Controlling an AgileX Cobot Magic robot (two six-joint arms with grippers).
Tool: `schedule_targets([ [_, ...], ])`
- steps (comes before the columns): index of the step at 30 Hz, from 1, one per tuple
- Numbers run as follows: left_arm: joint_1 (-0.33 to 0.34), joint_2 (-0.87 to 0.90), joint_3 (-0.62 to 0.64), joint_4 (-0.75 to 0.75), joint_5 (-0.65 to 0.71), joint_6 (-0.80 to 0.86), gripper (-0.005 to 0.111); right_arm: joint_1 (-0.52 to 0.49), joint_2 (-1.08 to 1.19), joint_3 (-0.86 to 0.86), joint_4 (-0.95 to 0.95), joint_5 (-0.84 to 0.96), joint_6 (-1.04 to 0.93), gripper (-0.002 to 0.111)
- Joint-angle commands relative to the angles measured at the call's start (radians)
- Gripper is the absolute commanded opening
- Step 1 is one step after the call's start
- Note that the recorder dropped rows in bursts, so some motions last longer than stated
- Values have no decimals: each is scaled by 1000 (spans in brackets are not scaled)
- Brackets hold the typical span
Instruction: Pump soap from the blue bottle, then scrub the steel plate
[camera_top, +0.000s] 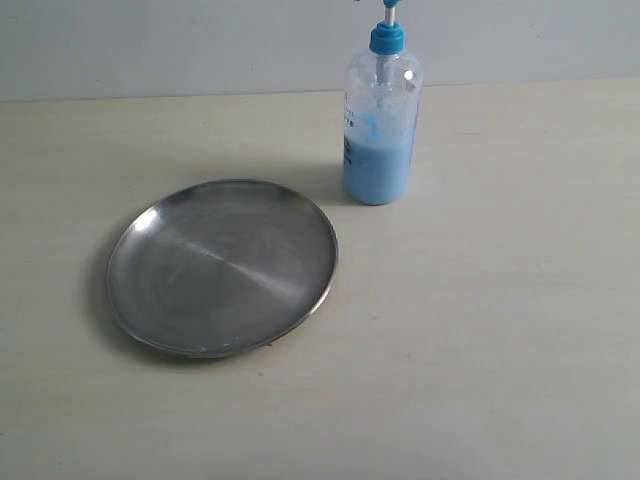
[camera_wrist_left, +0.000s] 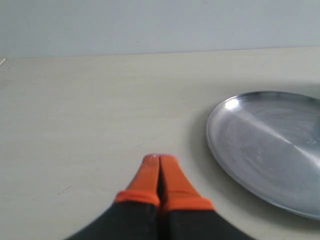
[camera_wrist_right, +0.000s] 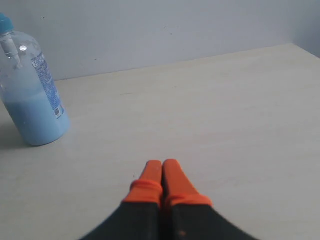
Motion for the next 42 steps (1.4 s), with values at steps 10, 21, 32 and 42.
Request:
schedule_targets([
  [10, -5, -6, -1, 0, -7, -5, 0, 1, -7, 5, -4, -2, -1, 0],
  [21, -5, -6, -1, 0, -7, -5, 0, 1, -7, 5, -2, -2, -1, 0],
  [32, -5, -6, -1, 0, -7, -5, 0, 1, -7, 5, -4, -2, -1, 0],
  [42, -5, -6, -1, 0, -7, -5, 0, 1, 41, 3, -4, -23, 1, 0],
])
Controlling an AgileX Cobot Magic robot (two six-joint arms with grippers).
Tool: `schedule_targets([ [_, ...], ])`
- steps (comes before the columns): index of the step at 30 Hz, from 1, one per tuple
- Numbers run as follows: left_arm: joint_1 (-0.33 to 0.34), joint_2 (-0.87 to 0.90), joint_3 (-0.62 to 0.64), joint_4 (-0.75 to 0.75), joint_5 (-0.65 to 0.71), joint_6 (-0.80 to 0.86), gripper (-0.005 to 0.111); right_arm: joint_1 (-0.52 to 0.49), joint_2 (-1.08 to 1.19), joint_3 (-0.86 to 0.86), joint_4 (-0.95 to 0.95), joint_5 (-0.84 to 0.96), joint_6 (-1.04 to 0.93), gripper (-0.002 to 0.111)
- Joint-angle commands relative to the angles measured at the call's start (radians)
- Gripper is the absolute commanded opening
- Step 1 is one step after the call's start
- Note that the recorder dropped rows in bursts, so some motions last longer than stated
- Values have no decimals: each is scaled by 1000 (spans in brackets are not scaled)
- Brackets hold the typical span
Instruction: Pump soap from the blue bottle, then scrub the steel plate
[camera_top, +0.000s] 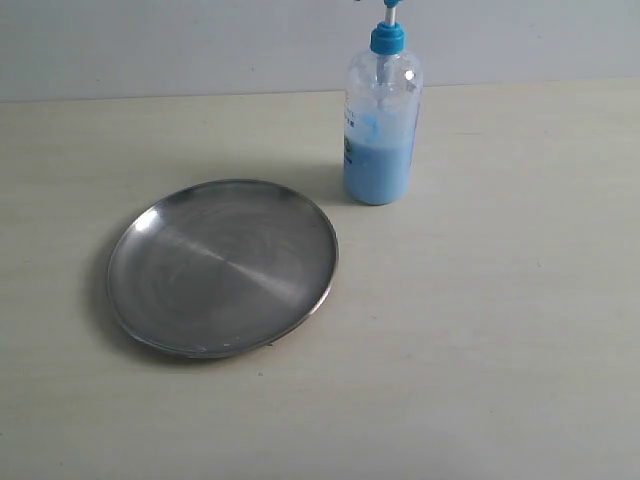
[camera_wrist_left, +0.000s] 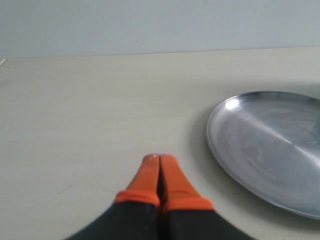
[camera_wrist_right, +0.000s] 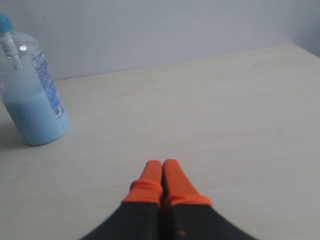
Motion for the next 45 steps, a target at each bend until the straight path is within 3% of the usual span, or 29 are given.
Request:
schedule_targets([
  [1, -5, -6, -1, 0, -7, -5, 0, 1, 48, -6, -4, -21, 1, 0],
  [24, -5, -6, -1, 0, -7, -5, 0, 1, 491, -280, -4, -23, 0, 0],
  [45, -5, -6, -1, 0, -7, -5, 0, 1, 732, -333, -2, -33, 0, 0],
])
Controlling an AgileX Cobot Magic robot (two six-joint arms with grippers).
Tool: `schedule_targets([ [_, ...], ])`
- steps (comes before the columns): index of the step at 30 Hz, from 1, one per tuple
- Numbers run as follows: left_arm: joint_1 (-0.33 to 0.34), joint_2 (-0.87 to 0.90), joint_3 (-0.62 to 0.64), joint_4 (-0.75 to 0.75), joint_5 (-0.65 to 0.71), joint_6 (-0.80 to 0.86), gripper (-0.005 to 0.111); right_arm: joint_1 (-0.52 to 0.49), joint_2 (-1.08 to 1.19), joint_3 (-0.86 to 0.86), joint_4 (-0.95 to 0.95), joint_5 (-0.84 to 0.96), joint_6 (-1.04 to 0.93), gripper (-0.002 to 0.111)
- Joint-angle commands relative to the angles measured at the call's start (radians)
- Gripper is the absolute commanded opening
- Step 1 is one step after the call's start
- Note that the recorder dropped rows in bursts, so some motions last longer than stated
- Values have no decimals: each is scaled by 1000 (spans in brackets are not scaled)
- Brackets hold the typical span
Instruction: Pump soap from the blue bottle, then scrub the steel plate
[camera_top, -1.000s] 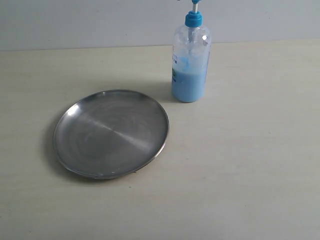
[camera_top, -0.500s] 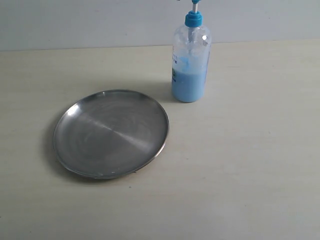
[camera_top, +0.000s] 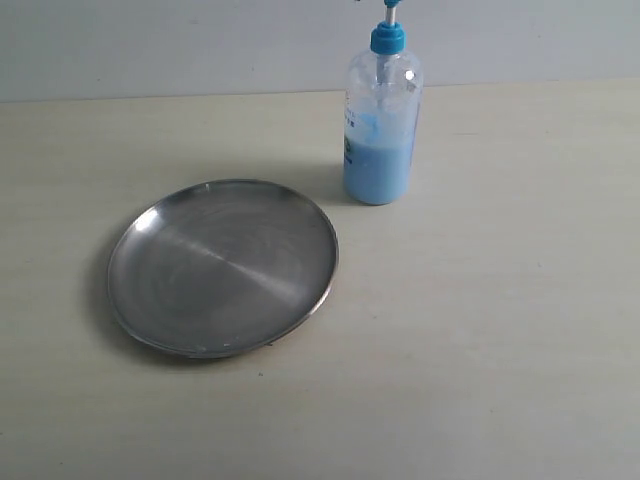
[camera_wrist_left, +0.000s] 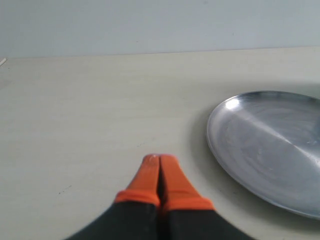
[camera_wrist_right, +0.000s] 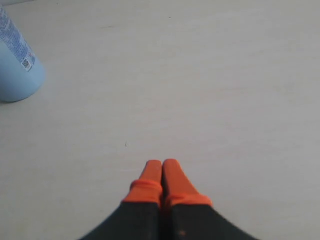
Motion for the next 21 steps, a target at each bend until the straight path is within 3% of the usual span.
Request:
schedule_targets([
  [1, -5, -6, -1, 0, -7, -5, 0, 1, -1, -11, -4, -13, 0, 0],
  [21, -5, -6, -1, 0, -7, -5, 0, 1, -1, -11, 0, -26, 2, 0],
])
